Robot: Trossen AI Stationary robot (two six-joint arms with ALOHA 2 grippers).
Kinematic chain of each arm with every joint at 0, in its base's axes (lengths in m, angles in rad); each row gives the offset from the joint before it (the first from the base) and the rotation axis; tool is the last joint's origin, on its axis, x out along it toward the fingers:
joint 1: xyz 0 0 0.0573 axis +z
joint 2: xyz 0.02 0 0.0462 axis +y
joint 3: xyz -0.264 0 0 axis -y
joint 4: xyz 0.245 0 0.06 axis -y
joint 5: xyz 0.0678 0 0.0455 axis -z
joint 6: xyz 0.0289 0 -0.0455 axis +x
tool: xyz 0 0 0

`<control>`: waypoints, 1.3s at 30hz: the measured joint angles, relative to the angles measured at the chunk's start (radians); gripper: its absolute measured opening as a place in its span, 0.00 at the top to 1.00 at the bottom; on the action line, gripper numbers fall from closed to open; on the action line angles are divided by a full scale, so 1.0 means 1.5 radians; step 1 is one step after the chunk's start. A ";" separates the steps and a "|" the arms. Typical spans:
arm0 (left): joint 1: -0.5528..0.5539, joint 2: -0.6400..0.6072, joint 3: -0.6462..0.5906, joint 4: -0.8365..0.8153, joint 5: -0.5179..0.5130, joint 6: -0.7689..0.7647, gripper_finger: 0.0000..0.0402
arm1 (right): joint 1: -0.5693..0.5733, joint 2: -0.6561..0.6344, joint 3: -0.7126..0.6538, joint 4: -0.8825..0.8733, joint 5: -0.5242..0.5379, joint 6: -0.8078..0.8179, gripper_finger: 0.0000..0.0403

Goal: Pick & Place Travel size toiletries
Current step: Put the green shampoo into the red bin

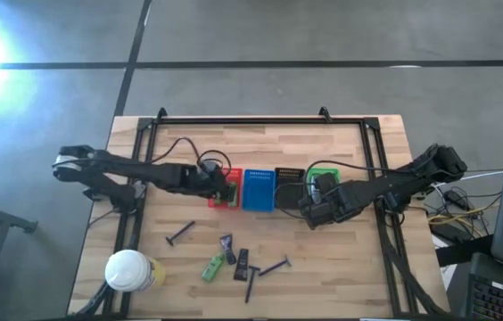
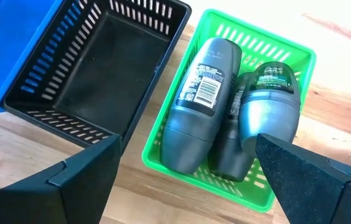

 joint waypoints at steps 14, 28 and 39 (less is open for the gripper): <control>-0.308 -0.036 0.049 -0.142 0.081 -0.051 0.29 | 0.000 0.000 -0.004 -0.002 -0.001 -0.018 0.09; -0.389 0.230 0.198 -0.165 0.124 -0.229 0.29 | 0.000 0.000 -0.006 -0.002 -0.013 -0.055 0.09; -0.386 0.299 0.212 -0.165 0.091 -0.180 0.31 | 0.000 0.000 -0.007 -0.002 -0.020 -0.075 0.09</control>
